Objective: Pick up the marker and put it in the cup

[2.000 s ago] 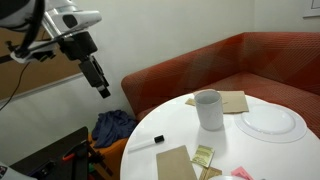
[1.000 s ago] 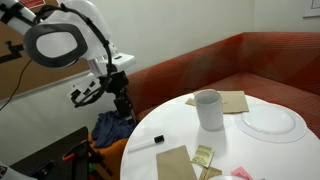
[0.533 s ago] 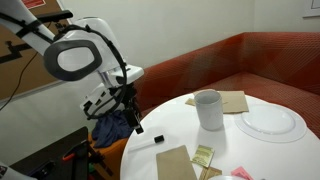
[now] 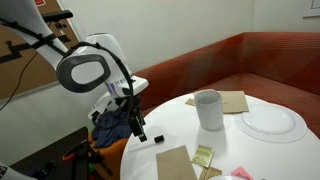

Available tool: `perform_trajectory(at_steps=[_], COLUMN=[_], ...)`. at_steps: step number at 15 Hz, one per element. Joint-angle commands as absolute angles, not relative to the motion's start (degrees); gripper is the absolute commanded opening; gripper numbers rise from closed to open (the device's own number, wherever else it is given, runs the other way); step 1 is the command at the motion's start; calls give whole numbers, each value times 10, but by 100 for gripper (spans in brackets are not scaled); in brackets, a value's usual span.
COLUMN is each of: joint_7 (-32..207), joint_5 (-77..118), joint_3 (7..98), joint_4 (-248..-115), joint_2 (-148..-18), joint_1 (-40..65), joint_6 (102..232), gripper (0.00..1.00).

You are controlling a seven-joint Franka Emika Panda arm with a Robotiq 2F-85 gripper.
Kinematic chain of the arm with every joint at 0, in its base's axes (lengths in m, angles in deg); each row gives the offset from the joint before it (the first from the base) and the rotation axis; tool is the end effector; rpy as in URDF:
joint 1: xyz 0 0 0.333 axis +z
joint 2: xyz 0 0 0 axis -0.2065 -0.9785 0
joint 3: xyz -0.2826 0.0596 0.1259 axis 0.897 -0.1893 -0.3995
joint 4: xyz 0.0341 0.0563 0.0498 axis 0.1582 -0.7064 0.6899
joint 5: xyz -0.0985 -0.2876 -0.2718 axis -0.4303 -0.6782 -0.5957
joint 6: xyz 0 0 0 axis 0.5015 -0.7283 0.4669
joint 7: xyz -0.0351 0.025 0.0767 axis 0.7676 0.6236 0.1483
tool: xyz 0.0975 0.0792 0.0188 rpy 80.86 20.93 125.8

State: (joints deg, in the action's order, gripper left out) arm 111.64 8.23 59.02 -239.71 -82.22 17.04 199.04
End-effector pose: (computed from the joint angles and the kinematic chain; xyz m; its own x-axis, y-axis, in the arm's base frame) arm 0.4232 -0.0305 0.1178 0.9492 -0.3127 0.0338 -0.3145 -0.9433 0.1059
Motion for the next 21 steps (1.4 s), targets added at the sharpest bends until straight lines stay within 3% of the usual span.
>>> perform_trajectory(at_steps=[1, 8, 9, 10, 19, 20, 21], joint_7=[1123, 1080, 1074, 1070, 1047, 1047, 1046], joint_5=[98, 194, 205, 214, 257, 257, 258], joint_3=[622, 614, 613, 613, 598, 599, 599], joint_4=[-2385, -2370, -2366, -2363, -2342, -2343, -2345], joint_2=[-862, -916, -921, -926, -938, -933, -927], joint_1=[207, 218, 218, 220, 213, 215, 215], joint_6=[2034, 2077, 2076, 2075, 2070, 2068, 2064], gripper=[100, 100, 75, 74, 3, 0, 5])
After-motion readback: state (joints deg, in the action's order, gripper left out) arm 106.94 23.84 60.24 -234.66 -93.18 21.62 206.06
